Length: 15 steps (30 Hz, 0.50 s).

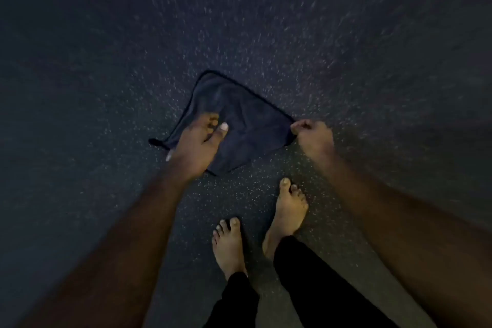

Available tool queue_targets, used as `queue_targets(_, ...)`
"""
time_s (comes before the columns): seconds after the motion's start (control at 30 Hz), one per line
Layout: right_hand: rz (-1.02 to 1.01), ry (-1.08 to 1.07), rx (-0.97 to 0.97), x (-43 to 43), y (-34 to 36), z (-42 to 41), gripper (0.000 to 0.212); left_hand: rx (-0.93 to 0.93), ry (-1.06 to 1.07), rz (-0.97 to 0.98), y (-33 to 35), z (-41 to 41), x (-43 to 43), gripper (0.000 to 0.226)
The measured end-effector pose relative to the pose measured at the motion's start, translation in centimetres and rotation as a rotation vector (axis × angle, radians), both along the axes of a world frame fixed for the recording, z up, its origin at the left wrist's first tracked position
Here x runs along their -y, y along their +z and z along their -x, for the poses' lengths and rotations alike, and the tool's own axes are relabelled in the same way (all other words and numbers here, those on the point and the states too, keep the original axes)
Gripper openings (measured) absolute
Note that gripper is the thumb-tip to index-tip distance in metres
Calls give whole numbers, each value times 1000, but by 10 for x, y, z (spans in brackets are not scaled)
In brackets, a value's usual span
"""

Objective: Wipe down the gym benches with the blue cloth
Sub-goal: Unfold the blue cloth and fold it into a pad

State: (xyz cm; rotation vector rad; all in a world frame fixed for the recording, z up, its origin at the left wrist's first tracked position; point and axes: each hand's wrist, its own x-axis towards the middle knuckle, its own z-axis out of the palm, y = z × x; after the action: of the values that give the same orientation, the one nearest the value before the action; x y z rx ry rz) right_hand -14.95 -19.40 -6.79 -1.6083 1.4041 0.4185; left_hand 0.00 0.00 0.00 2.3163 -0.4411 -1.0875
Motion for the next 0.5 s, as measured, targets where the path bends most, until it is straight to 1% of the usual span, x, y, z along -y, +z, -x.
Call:
queue_targets(0.07, 7, 5, -67, -1, -37, -2, 19, -18, -8, -29, -30, 3, 3, 43)
queue_targets(0.13, -42, 43, -120, -5, -71, -4, 27, -37, -28, -68, -54, 8, 3, 42)
queue_targets(0.23, -77, 119, -137, -9, -79, -10, 41, -59, -8, -69, -61, 8, 3, 41)
queue_targets(0.3, -48, 90, -90, -7, -60, -16, 42, -51, -11, -61, -45, 3, 3, 41)
queue_targets(0.33, -28, 72, -59, -4, -43, -20, 38, -51, -7, -53, -29, -1, 3, 41)
queue_targets(0.4, 20, 100, 25, -2, -2, -29, 28, -58, 5, -29, 6, -7, 4, 41)
queue_targets(0.5, 56, 179, 172, -2, 94, -52, 20, -48, 9, -3, 86, -22, 13, 42)
